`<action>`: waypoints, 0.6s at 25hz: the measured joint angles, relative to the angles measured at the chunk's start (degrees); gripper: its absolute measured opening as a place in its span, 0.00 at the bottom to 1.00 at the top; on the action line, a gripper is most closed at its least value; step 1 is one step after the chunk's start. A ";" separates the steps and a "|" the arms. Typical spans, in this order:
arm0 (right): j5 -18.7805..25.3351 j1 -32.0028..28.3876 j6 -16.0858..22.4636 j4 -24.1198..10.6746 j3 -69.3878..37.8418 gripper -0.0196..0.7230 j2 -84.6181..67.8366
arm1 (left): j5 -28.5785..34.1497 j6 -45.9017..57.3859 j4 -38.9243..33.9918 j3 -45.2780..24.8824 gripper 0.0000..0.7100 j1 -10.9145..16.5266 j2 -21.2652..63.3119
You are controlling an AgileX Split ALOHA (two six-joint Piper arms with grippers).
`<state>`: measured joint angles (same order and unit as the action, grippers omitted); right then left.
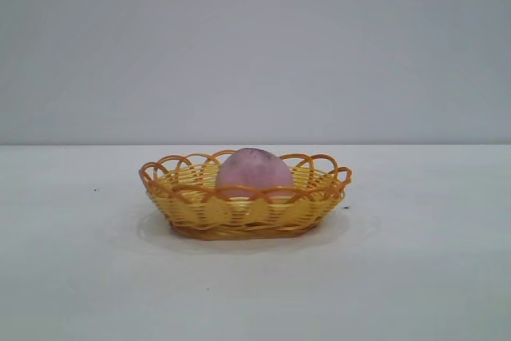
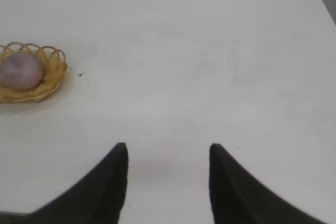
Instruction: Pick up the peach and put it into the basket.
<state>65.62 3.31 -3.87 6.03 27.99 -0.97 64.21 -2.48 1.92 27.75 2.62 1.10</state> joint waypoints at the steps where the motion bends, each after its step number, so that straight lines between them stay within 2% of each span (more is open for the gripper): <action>1: 0.00 0.00 0.00 0.00 0.00 0.44 0.00 | 0.00 0.00 0.00 0.00 0.79 0.00 0.00; 15: -0.13 2.90 0.00 0.04 0.00 0.44 0.00 | 0.00 0.00 0.00 0.00 0.79 -0.74 0.00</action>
<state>65.49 6.21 -3.87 6.07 27.99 -0.97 64.21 -2.48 1.92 27.75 1.88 1.10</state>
